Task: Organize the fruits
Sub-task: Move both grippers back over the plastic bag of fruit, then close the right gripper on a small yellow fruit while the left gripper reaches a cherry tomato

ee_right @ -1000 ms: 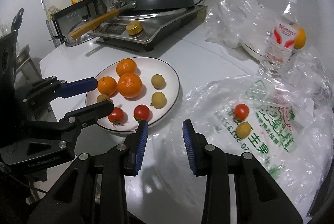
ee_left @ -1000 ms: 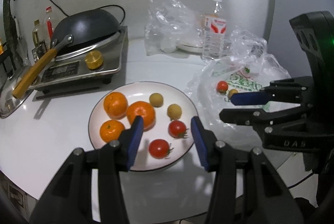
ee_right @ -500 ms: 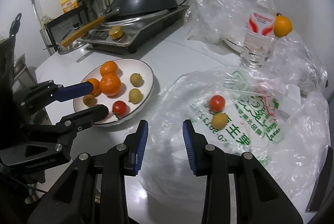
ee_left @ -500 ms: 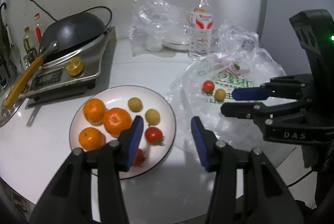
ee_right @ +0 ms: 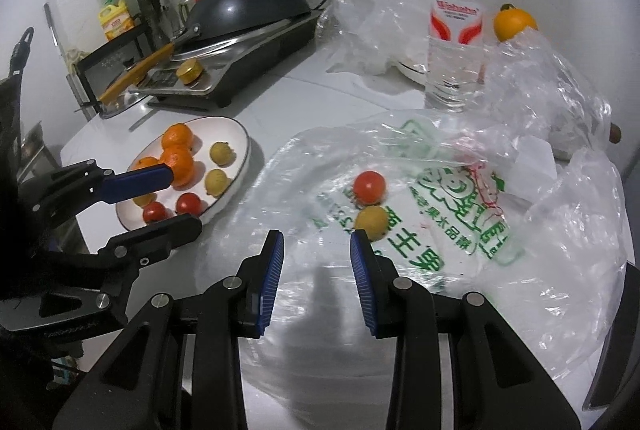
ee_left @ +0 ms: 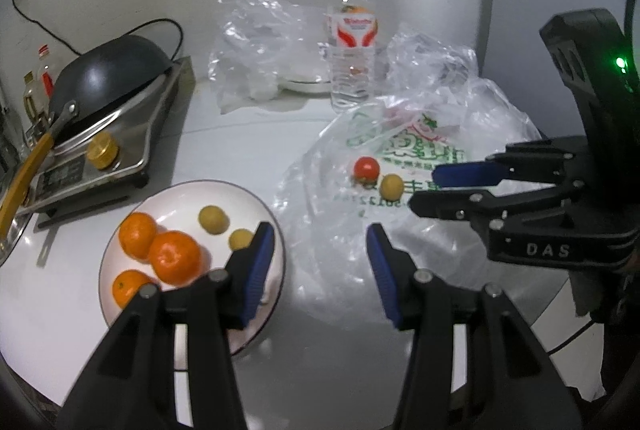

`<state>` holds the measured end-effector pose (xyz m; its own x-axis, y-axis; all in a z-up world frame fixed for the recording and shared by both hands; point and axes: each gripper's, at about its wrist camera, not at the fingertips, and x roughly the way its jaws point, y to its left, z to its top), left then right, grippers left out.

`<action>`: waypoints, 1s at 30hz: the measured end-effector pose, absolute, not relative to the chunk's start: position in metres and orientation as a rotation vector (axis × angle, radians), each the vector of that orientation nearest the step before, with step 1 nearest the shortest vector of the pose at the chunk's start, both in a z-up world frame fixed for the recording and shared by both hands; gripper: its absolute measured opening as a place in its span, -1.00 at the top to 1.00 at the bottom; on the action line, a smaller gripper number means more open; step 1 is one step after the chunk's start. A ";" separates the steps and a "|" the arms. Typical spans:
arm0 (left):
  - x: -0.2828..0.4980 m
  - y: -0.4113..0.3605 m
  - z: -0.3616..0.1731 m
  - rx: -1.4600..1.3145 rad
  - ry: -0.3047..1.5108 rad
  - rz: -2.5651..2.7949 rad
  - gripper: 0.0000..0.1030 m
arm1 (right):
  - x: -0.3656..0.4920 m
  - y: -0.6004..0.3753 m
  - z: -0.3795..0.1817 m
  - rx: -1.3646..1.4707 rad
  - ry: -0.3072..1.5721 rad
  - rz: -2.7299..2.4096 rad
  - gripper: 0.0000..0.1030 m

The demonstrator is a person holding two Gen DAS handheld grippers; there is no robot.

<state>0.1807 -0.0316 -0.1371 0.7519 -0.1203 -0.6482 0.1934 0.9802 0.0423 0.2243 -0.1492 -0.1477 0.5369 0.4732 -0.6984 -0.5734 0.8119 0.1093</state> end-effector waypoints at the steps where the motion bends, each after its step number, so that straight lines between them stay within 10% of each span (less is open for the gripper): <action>1: 0.182 -0.034 -0.138 0.112 0.703 -0.176 0.04 | 0.227 -0.152 -0.149 -0.135 0.790 0.621 0.29; 30: 0.234 -0.051 -0.159 0.102 0.774 -0.220 0.04 | 0.296 -0.149 -0.189 -0.168 0.885 0.636 0.29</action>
